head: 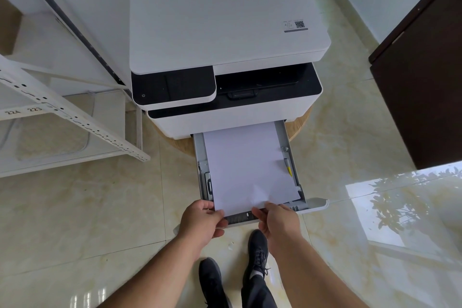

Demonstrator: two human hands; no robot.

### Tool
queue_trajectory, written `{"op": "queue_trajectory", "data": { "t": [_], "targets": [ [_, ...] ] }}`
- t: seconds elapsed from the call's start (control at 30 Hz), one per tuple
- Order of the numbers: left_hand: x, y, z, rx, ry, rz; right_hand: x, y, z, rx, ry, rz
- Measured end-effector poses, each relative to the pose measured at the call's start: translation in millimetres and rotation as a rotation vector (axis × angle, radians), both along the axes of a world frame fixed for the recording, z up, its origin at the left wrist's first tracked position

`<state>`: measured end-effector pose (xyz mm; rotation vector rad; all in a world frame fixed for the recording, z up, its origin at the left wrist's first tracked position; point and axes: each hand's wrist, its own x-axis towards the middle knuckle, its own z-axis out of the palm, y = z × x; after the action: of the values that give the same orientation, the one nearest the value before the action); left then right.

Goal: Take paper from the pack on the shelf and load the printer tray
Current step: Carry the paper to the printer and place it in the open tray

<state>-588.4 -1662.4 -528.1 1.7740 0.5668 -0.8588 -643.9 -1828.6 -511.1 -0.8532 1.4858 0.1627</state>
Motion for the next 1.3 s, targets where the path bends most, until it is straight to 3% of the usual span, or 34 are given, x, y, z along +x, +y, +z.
{"op": "queue_trajectory", "data": {
  "t": [0.5, 0.73, 0.83, 0.9, 0.97, 1.07, 1.17, 1.23, 1.3],
  "targets": [
    [4.8, -1.8, -1.6, 0.026, 0.013, 0.044, 10.0, -3.9, -4.6, -0.009, 0.060, 0.052],
    [4.0, -2.5, -0.9, 0.066, 0.007, 0.032, -3.2, -8.4, 14.2, -0.056, 0.000, 0.073],
    [2.8, -1.4, 0.6, 0.078, 0.005, 0.019, -20.7, -12.2, 14.9, -0.209, -0.032, 0.225],
    [1.0, 1.6, 1.0, 0.121, -0.018, -0.011, -31.5, -14.9, 8.1, -0.401, -0.032, 0.484],
    [-2.2, 6.4, 1.3, 0.240, -0.138, -0.143, -40.7, -16.8, 2.9, -0.625, -0.032, 0.816],
    [-9.8, 10.5, -0.9, 0.445, -0.549, -0.572, -47.8, -20.8, -5.0, -1.031, -0.106, 1.262],
    [-13.1, 0.2, -9.2, 0.396, -0.947, -1.012, -50.6, -25.9, -17.7, -1.235, -0.182, 1.533],
    [-14.9, -11.5, -13.5, 0.396, -1.026, -1.211, -50.3, -29.2, -26.3, -1.259, -0.190, 1.648],
    [-14.2, -22.0, -14.9, 0.420, -0.969, -1.305, -49.8, -30.6, -34.2, -1.298, -0.190, 1.681]
  ]
}}
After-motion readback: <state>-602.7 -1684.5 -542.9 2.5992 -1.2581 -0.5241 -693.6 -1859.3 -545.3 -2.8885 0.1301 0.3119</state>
